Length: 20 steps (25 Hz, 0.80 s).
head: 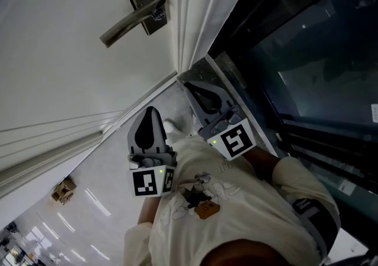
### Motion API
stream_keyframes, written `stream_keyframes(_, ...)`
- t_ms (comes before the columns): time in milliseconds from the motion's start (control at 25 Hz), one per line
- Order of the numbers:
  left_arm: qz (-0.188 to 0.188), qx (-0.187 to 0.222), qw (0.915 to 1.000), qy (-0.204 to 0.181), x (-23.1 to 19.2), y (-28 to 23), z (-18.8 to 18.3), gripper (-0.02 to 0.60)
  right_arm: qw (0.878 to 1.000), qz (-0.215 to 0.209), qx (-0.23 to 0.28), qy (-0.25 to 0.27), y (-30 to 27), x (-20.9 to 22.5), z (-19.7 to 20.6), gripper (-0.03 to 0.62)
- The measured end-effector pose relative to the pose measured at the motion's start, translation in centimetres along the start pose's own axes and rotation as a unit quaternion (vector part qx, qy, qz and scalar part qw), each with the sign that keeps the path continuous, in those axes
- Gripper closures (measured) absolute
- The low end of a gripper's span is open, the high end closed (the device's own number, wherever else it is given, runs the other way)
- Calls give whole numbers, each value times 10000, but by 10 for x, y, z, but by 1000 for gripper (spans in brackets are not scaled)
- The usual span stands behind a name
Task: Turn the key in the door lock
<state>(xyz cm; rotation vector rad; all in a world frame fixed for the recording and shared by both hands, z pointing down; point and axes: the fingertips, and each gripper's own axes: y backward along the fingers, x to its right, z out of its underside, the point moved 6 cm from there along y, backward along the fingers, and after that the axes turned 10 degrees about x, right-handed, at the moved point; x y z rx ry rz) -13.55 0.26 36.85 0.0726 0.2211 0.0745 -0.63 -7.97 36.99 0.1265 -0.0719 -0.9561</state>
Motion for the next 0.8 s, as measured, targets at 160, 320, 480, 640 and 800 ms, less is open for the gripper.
stream_keyframes(160,35,-9,10000,-20,0,2,-1,578,9999,85,-116,29,-2,-3,4,586)
stream_keyframes(320,-7,-75,10000,-26,-1,5,2,578,9999,57,-65,-84,-7,-7,2,586)
stream_keyframes(480,-77,-147,9998,-49,-5,7,3,578,9996,186,-204,28,-9,-5,3,586)
stream_keyframes(640,-77,-128,9999,-39,-7,7,3,578,9996,211,-210,0,-10,-4,5,586)
stream_keyframes(800,-118,-144,9998,41,-6,8,5,578,9993,166,-332,5,-7,-5,7,587)
